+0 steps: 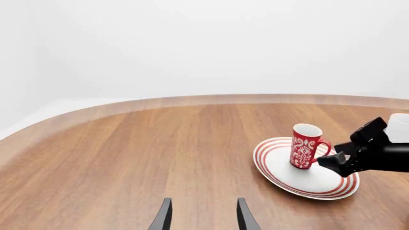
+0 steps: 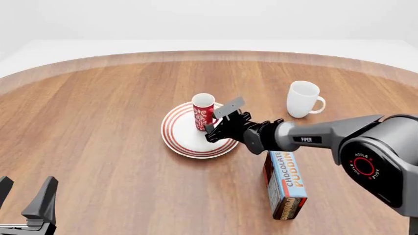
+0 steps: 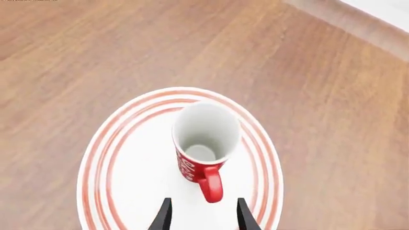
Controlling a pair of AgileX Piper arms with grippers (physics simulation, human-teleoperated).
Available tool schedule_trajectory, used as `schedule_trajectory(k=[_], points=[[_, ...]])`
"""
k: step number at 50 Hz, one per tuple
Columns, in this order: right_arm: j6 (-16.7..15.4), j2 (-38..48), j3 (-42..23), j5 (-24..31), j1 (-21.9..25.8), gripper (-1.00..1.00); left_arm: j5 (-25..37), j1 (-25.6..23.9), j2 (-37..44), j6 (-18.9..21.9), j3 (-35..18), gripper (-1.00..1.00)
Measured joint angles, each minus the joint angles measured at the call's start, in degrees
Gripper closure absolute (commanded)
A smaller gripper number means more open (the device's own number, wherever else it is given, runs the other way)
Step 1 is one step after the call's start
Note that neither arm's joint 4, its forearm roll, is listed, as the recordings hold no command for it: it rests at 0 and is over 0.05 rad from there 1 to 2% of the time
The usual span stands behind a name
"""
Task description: Pick up the red mug and put it on the plate
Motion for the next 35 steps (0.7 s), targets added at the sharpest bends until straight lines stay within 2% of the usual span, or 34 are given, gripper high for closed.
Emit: schedule_trajectory(k=[15, 35], points=[[0.29, -2.38, 1.73, 0.36, 0.16, -1.0, 0.0, 0.0, 0.0, 0.0, 0.0, -1.0], [-0.04, -10.96, 9.07, -0.14, -0.05, -1.0, 0.0, 0.0, 0.0, 0.0, 0.0, -1.0]])
